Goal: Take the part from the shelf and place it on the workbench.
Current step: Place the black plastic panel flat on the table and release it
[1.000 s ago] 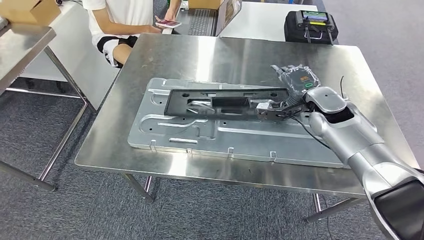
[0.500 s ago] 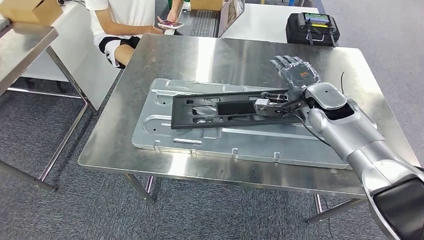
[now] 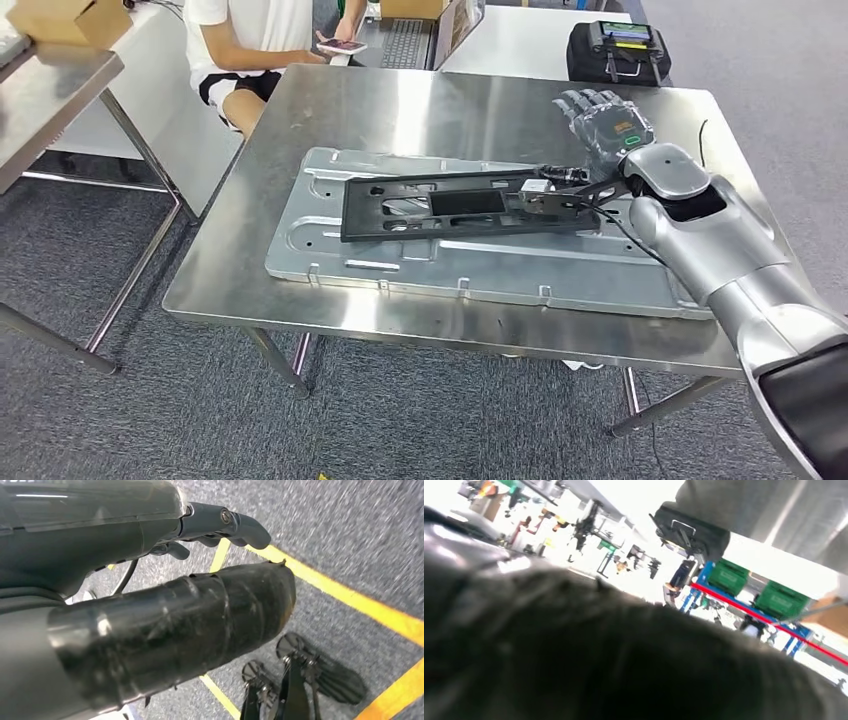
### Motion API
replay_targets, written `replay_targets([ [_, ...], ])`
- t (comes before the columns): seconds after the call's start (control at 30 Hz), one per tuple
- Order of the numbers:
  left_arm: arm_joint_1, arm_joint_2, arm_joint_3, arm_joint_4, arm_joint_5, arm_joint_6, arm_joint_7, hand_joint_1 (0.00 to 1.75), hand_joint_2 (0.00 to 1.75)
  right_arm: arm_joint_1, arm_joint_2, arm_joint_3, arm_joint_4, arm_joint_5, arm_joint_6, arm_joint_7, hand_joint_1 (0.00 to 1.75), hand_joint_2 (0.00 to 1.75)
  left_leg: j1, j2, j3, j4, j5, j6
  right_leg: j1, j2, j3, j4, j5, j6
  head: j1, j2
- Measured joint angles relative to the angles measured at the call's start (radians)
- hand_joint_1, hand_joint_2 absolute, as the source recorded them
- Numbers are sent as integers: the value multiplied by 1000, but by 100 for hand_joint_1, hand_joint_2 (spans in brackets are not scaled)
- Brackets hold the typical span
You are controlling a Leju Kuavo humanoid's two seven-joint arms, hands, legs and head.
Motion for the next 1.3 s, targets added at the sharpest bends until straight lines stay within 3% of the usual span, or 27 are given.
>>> replay_targets([
  [0.07,-1,-2,0,0,0,1,1,0,0,-4,7,4,1,0,1,0,0,0,0,0,-28,75,-75,-7,-5,-4,-17,-9,23,-14,-1,0],
  [0.13,-2,-3,0,0,0,2,2,0,0,-5,10,6,3,0,2,0,0,0,1,0,-64,204,-162,-12,-4,-4,-43,-6,40,-19,-2,0],
  [0.17,-1,-4,0,0,0,2,2,0,0,-5,11,7,5,0,2,0,0,0,1,0,-73,256,-180,-14,-4,-4,-56,-2,48,-18,-2,0],
  [0.2,-1,-4,0,0,0,2,2,0,0,-5,11,7,7,0,2,0,0,0,2,0,-67,279,-178,-16,-4,-4,-70,2,56,-17,-2,0],
  [0.23,-1,-5,0,0,0,2,2,0,0,-5,11,8,8,0,2,-1,0,0,2,1,-44,266,-158,-17,-4,-4,-84,8,62,-15,-2,0],
  [0.27,-2,-5,0,0,0,2,1,0,0,-5,11,9,8,0,2,-1,0,0,4,1,-3,219,-132,-17,-5,-4,-97,15,68,-13,-2,0],
  [0.33,-5,-5,0,0,0,2,1,0,0,-6,11,9,8,0,2,-1,0,0,3,0,90,84,-117,-12,-4,-5,-118,29,76,-4,-1,0],
  [0.37,-5,-5,0,0,0,3,1,0,0,-7,11,9,9,0,2,-1,0,0,2,-1,118,37,-121,-8,-3,-6,-124,34,81,2,-1,0],
  [0.43,-6,-6,0,0,0,3,1,0,0,-7,11,9,10,0,2,0,0,0,-4,-3,130,6,-124,3,-2,-7,-130,34,95,13,0,0],
  [0.5,-6,-7,0,1,-1,2,0,0,0,-7,11,10,12,0,3,-1,0,87,-1,1,116,-1,-104,19,-3,-4,-138,36,95,24,-1,0],
  [0.53,-7,-8,0,1,-2,2,-2,0,0,-7,10,10,13,0,3,0,0,131,1,4,107,-6,-92,28,-4,-1,-146,53,69,29,0,0],
  [0.57,-8,-8,0,1,-3,0,-5,0,0,-7,8,11,14,0,3,0,0,175,3,6,94,-9,-78,35,-6,1,-159,90,26,33,0,0],
  [0.63,-9,-8,-1,1,-4,-4,-12,0,0,-7,5,11,16,0,2,1,0,175,3,7,65,-9,-53,42,-8,3,-188,210,-73,41,0,0],
  [0.67,-8,-8,-1,1,-4,-5,-15,0,0,-6,5,11,17,0,1,3,0,175,2,7,50,-9,-42,42,-8,3,-197,268,-100,44,0,0],
  [0.7,-7,-8,-1,1,-4,-5,-17,0,0,-5,5,11,17,0,1,5,0,175,2,7,35,-8,-31,41,-9,3,-194,302,-102,45,0,0],
  [0.73,-6,-8,-1,1,-3,-4,-17,0,0,-4,4,11,18,0,1,8,0,175,2,7,21,-8,-20,39,-9,2,-173,303,-84,45,0,0],
  [0.8,-6,-8,-1,1,-3,0,-11,0,0,-4,4,11,17,2,0,13,0,175,2,8,-2,-8,1,35,-7,3,-82,203,-37,37,0,0],
  [0.87,-7,-8,-1,1,-4,6,-2,0,0,-8,2,11,14,6,0,19,0,175,0,7,-14,-8,19,26,-1,2,18,61,-39,27,0,0],
  [0.93,-6,-9,-1,1,-6,12,5,0,0,-12,-1,10,11,10,0,25,0,175,0,7,-18,-14,39,15,5,2,51,-3,-51,19,-1,0],
  [1.0,-3,-9,0,2,-6,15,8,0,0,-11,-7,10,9,13,1,33,0,175,0,4,-22,-20,50,4,3,-2,40,-14,-30,8,-1,0],
  [1.03,-3,-9,0,2,-5,15,9,0,0,-10,-9,10,8,14,1,36,0,175,0,3,-31,-5,28,-1,0,-4,31,-19,-16,-1,-1,0],
  [1.07,-2,-9,0,3,-3,16,9,0,0,-9,-10,10,7,14,1,40,0,175,0,2,-43,28,-14,-4,-3,-7,19,-24,0,-9,-1,0],
  [1.13,-3,-10,0,4,0,18,9,0,0,-5,-15,9,4,14,1,45,0,175,2,2,-73,146,-123,-8,-4,-8,-10,-23,26,-18,-2,0],
  [1.17,-2,-10,0,4,0,19,9,0,0,-1,-18,8,3,14,1,47,0,175,3,2,-83,210,-154,-11,-3,-8,-27,-20,39,-18,-2,0],
  [1.2,-2,-10,0,4,0,21,10,0,0,4,-20,6,2,15,1,48,0,175,4,2,-83,257,-158,-14,-4,-8,-46,-16,51,-16,-2,0],
  [1.23,-2,-10,0,4,1,22,10,0,0,10,-23,5,2,15,1,49,0,175,5,2,-72,279,-143,-16,-4,-8,-65,-12,62,-14,-2,0],
  [1.3,-5,-10,0,4,2,22,11,0,0,18,-27,2,-1,16,1,51,0,175,7,3,1,221,-94,-16,-5,-7,-104,3,82,-7,-2,0],
])
